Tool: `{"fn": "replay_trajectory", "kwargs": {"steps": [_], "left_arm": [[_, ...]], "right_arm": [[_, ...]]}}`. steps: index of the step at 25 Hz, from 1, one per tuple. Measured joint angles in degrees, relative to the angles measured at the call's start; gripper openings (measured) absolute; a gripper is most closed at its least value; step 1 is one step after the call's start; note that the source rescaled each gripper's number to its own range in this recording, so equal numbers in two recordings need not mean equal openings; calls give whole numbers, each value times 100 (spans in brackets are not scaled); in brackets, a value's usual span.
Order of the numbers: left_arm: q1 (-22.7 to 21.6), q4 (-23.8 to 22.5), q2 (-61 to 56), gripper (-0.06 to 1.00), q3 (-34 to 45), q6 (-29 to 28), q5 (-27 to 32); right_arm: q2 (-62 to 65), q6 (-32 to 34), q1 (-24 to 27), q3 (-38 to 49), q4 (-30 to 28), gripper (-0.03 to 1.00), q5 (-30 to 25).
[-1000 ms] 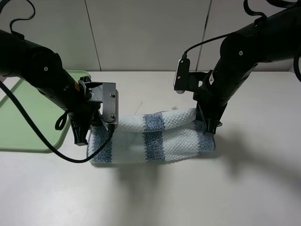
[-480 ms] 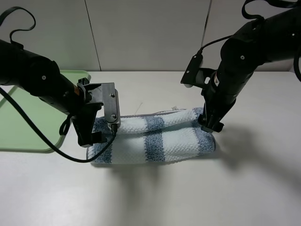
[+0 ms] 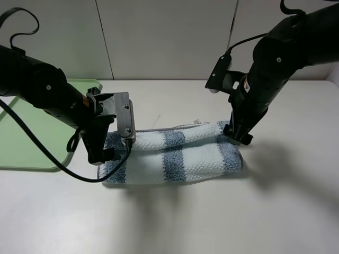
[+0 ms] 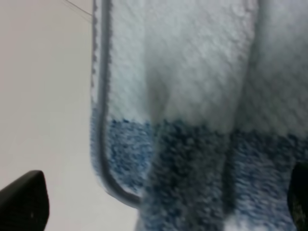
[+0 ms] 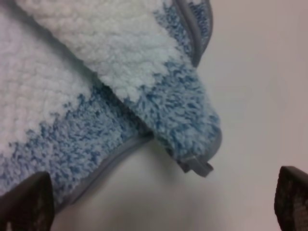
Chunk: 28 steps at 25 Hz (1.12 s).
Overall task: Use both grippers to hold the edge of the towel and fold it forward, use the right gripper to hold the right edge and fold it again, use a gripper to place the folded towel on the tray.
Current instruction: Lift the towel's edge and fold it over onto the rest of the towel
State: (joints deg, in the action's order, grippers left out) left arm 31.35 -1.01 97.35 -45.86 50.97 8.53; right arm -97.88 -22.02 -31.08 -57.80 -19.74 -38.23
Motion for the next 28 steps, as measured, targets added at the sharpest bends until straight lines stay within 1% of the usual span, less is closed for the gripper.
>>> {"fn": "replay_trajectory", "kwargs": {"steps": [3,8,10,14,18,20,23,26,28], "left_arm": [[0,-91,0,100,0,0,-356],[-69,-125,32,100,0,0,-1308],[-137,-125,106,100,0,0,-1464],[-255,-125,242,100,0,102,-1546],[-409,-130,247,100,8,325,-1941],[-451,-130,209,100,8,346,-1966],[-451,-120,62,100,8,346,-1850],[-451,-119,-241,100,8,221,-1528],[-451,-114,-525,100,13,30,-1269]], "right_arm": [[112,4,0,-6,11,100,-6],[304,24,0,-6,22,100,-30],[347,24,0,-6,36,100,-47],[373,24,0,-6,50,100,-47],[373,24,0,-6,56,100,-54],[373,24,0,-6,69,100,-54],[373,24,0,-6,102,100,-48],[373,99,0,-6,164,100,-48],[373,162,0,-6,228,100,-48]]}}
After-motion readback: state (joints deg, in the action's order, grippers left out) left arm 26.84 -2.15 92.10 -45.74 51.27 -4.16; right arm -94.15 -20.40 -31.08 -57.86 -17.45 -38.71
